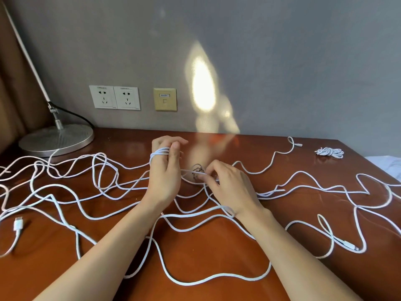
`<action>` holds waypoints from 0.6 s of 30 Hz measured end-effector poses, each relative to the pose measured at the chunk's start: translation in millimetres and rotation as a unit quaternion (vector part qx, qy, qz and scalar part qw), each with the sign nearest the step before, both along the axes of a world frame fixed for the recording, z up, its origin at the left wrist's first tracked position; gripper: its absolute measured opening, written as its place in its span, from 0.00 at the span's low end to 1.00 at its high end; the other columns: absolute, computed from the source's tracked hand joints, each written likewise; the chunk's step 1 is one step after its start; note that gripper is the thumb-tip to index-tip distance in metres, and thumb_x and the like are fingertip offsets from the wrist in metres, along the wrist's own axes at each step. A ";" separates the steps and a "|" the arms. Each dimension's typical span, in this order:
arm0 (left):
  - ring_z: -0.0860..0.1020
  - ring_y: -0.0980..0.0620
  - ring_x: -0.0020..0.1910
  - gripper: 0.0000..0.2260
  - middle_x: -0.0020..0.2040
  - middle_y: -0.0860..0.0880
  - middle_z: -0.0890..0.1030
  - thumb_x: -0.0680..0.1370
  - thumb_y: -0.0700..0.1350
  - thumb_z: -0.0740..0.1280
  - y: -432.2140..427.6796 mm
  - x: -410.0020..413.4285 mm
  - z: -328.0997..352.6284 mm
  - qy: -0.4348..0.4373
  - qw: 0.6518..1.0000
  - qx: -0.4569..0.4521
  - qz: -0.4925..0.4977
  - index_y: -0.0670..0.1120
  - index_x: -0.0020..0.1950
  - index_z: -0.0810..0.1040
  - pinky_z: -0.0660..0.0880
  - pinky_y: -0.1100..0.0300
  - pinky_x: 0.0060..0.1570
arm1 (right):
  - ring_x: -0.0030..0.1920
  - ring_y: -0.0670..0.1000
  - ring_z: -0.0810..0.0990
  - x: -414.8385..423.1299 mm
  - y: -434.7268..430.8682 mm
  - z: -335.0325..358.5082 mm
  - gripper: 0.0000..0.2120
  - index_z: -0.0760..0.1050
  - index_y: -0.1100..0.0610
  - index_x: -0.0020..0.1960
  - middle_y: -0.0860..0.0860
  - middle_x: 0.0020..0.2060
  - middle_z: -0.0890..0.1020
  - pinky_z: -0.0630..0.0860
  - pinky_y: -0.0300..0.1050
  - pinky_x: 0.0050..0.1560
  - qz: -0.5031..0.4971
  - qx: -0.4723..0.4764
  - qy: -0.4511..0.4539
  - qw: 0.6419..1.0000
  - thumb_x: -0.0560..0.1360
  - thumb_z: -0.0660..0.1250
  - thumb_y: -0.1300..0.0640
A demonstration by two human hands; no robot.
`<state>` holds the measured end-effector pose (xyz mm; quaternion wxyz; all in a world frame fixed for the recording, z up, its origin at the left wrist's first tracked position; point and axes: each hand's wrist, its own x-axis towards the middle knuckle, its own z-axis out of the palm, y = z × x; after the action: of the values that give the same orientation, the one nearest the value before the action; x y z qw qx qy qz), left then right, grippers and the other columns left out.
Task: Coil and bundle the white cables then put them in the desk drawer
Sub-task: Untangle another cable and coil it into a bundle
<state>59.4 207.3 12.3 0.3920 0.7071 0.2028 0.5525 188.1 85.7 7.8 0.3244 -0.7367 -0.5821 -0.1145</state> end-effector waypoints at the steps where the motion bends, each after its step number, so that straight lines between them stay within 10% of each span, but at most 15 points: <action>1: 0.78 0.50 0.51 0.12 0.59 0.49 0.73 0.87 0.47 0.58 0.6 -1.2 -0.3 0.010 1.000 0.012 0.007 0.51 0.56 0.81 0.76 0.59 0.55 | 0.45 0.50 0.80 0.2 -0.1 -0.2 0.12 0.74 0.50 0.49 0.45 0.44 0.83 0.71 0.46 0.41 -0.001 0.003 0.000 1.000 0.81 0.66 0.42; 18: 0.77 0.53 0.57 0.13 0.60 0.53 0.75 0.87 0.42 0.57 9.2 -9.2 -9.3 0.188 0.968 0.167 -0.010 0.48 0.65 0.79 0.76 0.51 0.58 | 0.52 0.45 0.80 8.4 -1.2 -3.1 0.09 0.77 0.53 0.63 0.42 0.51 0.80 0.79 0.48 0.55 0.058 0.010 0.131 0.990 0.84 0.63 0.56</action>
<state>50.2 216.4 3.0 0.2290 0.8557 0.1705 0.4316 196.5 84.5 4.7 0.4114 -0.7072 -0.5750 -0.0037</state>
